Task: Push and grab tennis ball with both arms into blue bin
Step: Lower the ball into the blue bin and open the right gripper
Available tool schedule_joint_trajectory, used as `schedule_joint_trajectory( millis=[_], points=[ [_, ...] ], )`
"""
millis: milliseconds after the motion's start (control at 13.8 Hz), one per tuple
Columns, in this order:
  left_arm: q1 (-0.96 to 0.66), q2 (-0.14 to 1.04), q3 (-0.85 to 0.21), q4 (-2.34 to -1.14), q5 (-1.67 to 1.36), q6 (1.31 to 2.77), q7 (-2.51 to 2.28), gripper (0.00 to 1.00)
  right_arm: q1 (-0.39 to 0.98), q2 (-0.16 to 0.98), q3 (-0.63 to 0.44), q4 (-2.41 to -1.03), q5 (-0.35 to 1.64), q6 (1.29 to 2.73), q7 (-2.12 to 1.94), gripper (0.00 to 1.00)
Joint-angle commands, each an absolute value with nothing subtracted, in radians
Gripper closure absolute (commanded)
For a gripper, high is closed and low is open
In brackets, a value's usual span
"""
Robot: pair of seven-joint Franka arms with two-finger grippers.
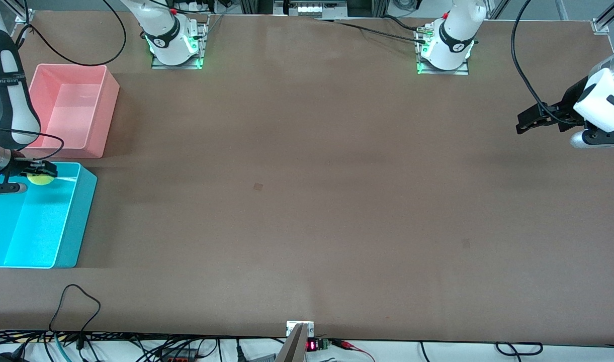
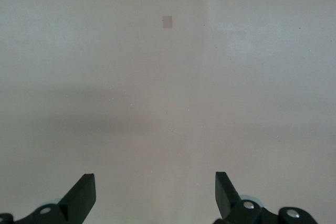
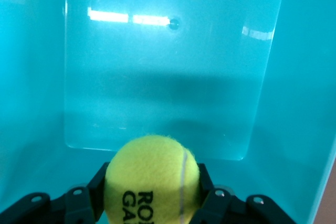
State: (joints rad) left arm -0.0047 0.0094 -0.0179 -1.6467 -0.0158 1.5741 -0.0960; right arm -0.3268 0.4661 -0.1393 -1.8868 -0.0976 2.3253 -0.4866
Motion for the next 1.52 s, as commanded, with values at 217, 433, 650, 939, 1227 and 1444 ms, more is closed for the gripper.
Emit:
schedule_joint_trajectory(
  millis=[217,433,650,939,1227,1444],
  points=[
    [0.0,0.012,-0.018,-1.628,-0.021,1.554,-0.104,0.0,-0.35,0.534,-0.141,-1.859,-0.068,2.352,-0.534,1.0],
    [0.0,0.012,-0.02,-1.628,-0.021,1.554,-0.104,0.0,-0.35,0.541,-0.14,-1.856,-0.051,2.359,-0.535,0.66],
    [-0.002,0.012,-0.02,-1.628,-0.021,1.554,-0.104,0.0,-0.35,0.552,-0.14,-1.856,-0.051,2.387,-0.535,0.59],
    [0.002,0.014,-0.018,-1.626,-0.021,1.557,-0.103,0.0,-0.35,0.561,-0.14,-1.855,-0.051,2.405,-0.535,0.56],
    [0.003,0.014,-0.018,-1.626,-0.021,1.557,-0.104,0.0,-0.35,0.561,-0.14,-1.855,-0.048,2.419,-0.535,0.0],
    [0.002,0.014,-0.018,-1.626,-0.021,1.559,-0.104,0.0,-0.348,0.561,-0.14,-1.856,-0.048,2.427,-0.535,0.0]
  ],
)
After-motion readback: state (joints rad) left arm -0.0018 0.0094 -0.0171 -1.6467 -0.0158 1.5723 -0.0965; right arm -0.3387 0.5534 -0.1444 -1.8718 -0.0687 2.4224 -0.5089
